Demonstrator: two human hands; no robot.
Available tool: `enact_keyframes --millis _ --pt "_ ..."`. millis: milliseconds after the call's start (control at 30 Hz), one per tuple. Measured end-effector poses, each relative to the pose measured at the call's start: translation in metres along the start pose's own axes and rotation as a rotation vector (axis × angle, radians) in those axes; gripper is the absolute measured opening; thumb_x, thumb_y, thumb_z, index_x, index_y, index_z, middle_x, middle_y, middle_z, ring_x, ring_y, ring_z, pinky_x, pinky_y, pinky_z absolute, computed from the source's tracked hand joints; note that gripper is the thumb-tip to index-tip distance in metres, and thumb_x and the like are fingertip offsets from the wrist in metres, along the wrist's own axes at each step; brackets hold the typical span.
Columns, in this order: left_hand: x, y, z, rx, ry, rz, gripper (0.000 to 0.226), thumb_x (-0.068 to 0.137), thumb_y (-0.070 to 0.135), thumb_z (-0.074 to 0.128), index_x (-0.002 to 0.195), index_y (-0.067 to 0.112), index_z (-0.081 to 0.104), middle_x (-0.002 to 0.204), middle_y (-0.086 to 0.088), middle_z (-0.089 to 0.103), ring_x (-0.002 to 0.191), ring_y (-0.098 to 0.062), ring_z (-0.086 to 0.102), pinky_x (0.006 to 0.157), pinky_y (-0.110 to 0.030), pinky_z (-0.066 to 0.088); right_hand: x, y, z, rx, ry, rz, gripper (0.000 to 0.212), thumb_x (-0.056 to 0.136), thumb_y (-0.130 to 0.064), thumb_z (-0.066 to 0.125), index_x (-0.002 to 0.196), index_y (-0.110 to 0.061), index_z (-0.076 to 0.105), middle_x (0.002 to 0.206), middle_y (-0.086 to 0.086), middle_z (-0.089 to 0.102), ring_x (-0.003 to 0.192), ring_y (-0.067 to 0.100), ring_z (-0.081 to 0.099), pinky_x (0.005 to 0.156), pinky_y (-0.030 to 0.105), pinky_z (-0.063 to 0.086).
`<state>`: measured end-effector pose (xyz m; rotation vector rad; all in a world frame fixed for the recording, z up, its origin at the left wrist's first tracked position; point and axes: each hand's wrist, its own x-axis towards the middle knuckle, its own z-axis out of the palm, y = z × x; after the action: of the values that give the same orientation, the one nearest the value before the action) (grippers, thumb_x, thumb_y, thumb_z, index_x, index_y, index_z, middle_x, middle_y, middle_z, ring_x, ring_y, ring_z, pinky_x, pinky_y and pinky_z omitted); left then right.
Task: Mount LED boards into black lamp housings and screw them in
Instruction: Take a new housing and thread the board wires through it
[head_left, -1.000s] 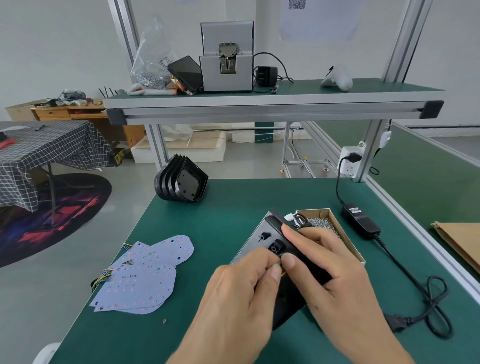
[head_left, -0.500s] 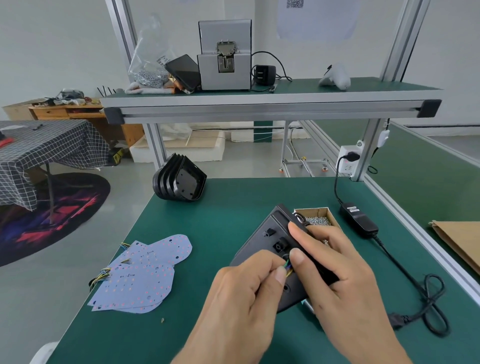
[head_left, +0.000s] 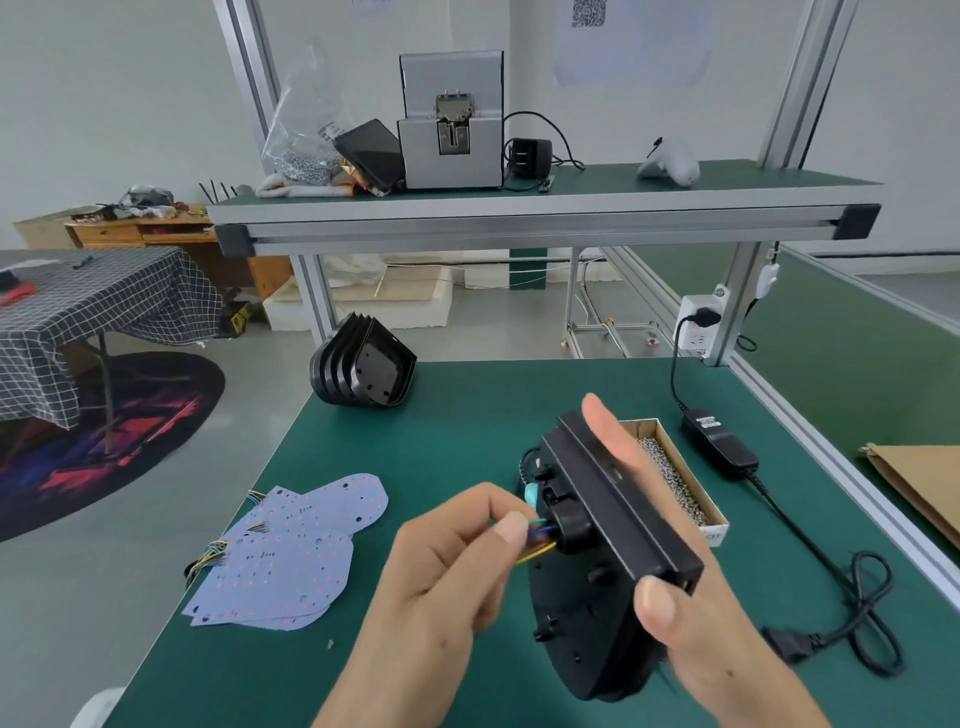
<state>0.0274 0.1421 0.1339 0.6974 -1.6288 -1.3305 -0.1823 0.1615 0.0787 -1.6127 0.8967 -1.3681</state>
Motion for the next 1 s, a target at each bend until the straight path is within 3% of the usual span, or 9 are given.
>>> enact_keyframes --millis 33,100,233,400,467,567,800,867,1000 --pt "-0.001 0.001 -0.002 0.064 0.004 0.009 0.045 0.089 0.060 0.059 0.084 0.015 0.064 0.054 0.006 0.034 0.052 -0.017 0.029 0.052 -0.027 0.028 0.004 -0.001 0.001 -0.015 0.020 -0.020 0.100 0.097 -0.064 0.063 0.167 -0.015 0.012 0.171 0.008 0.025 0.158 0.030 0.024 0.121 0.039 0.030" --pt "-0.004 0.004 -0.005 0.240 0.006 0.048 0.054 0.089 0.072 0.053 0.084 0.019 0.062 0.059 0.007 0.042 0.057 -0.013 0.038 0.056 -0.024 0.033 0.010 -0.004 0.007 -0.019 0.055 -0.028 0.101 0.095 -0.069 0.060 0.167 -0.015 0.014 0.168 0.011 0.030 0.155 0.034 0.031 0.120 0.046 0.036" --pt "-0.002 0.007 -0.006 0.431 0.009 0.080 0.047 0.092 0.069 0.048 0.083 0.024 0.059 0.061 0.013 0.043 0.057 -0.004 0.035 0.053 -0.017 0.030 0.015 -0.008 0.017 -0.039 0.088 -0.057 0.097 0.092 -0.079 0.053 0.165 -0.021 0.026 0.157 0.012 0.044 0.143 0.033 0.048 0.114 0.055 0.043" --pt "0.003 0.013 -0.015 0.423 -0.108 -0.002 0.051 0.087 0.077 0.051 0.076 0.028 0.058 0.060 0.002 0.056 0.054 -0.008 0.043 0.052 -0.022 0.035 0.012 -0.025 0.021 -0.140 0.103 -0.038 0.096 0.089 -0.087 0.043 0.164 -0.029 0.030 0.161 0.003 0.042 0.147 0.021 0.043 0.116 0.029 0.038" --pt "0.006 0.016 -0.014 0.388 -0.134 -0.022 0.044 0.087 0.072 0.055 0.071 0.031 0.057 0.058 0.005 0.058 0.054 -0.007 0.048 0.053 -0.022 0.038 0.012 -0.034 0.023 -0.143 0.073 -0.048 0.095 0.089 -0.087 0.044 0.164 -0.031 0.030 0.162 0.001 0.040 0.150 0.023 0.039 0.117 0.030 0.035" --pt "0.008 0.019 -0.012 0.326 -0.146 -0.005 0.036 0.089 0.061 0.060 0.066 0.033 0.056 0.055 0.012 0.059 0.050 0.001 0.048 0.053 -0.010 0.036 0.015 -0.046 0.032 -0.146 0.134 -0.107 0.084 0.084 -0.091 0.044 0.157 -0.047 0.039 0.156 -0.013 0.046 0.146 0.011 0.044 0.117 0.028 0.037" --pt "0.008 0.024 -0.015 0.325 -0.240 0.026 0.031 0.097 0.059 0.052 0.074 0.039 0.055 0.071 0.010 0.069 0.060 -0.009 0.049 0.057 -0.021 0.036 0.005 -0.067 0.041 -0.136 0.088 -0.060 0.102 0.069 -0.099 0.050 0.156 -0.046 0.039 0.151 0.006 0.049 0.139 0.029 0.051 0.113 0.051 0.043" --pt "0.009 0.027 -0.015 0.304 -0.260 0.041 0.031 0.099 0.059 0.051 0.075 0.039 0.055 0.071 0.010 0.069 0.061 -0.009 0.053 0.059 -0.022 0.039 0.007 -0.071 0.042 -0.142 0.111 -0.045 0.102 0.067 -0.100 0.050 0.154 -0.049 0.040 0.150 0.006 0.049 0.138 0.027 0.052 0.112 0.042 0.044" --pt "0.008 0.025 -0.015 0.295 -0.281 0.012 0.033 0.100 0.057 0.050 0.075 0.035 0.051 0.068 0.014 0.063 0.062 -0.008 0.054 0.062 -0.020 0.040 0.009 -0.074 0.043 -0.288 0.121 -0.067 0.096 0.075 -0.098 0.039 0.155 -0.045 0.039 0.154 -0.004 0.044 0.145 0.014 0.043 0.111 0.013 0.033"
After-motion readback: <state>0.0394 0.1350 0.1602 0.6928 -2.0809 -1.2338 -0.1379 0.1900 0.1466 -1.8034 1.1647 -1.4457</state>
